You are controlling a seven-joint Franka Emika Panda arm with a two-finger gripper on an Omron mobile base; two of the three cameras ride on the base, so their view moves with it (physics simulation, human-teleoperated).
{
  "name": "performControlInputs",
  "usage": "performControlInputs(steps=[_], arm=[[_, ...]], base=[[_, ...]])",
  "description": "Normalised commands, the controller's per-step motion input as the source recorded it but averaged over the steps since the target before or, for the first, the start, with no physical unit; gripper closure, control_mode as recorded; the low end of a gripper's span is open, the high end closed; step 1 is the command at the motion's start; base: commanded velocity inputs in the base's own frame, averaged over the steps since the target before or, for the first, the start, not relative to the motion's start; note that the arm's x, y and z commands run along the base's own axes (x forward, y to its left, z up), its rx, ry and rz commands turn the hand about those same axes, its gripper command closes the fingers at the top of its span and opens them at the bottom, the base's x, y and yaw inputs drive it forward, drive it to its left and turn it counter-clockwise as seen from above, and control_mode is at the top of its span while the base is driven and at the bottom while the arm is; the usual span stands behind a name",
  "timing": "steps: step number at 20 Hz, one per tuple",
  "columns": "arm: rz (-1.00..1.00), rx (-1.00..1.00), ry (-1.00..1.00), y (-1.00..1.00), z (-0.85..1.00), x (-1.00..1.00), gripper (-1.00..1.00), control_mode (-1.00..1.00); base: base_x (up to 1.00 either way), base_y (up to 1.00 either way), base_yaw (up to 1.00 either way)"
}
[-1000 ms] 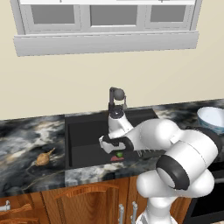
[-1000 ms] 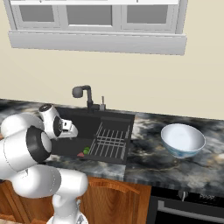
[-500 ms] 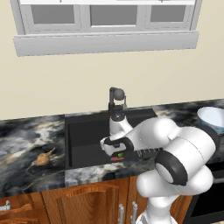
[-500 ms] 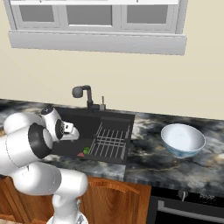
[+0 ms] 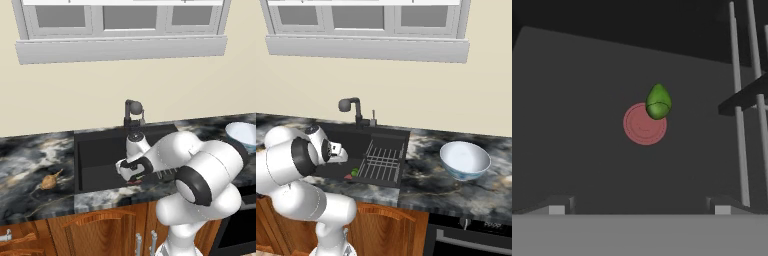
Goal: Remove the onion and avocado from the sink. Then move the bowl and cup from the counter to the sink for washing.
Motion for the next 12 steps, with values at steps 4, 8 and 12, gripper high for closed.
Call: performControlInputs(steps=[4,8,12], arm=[[0.0,0.0,0.0,-0.04,-0.13,0.01,-1.0,-1.0],[0.0,0.0,0.0,-0.04,-0.13,0.0,-1.0,-1.0],[0.0,0.0,-0.01,-0.04,-0.12,0.0,-1.0,-1.0]], base=[[0.0,0.0,0.0],[0.0,0.0,0.0],[0.0,0.0,0.0]])
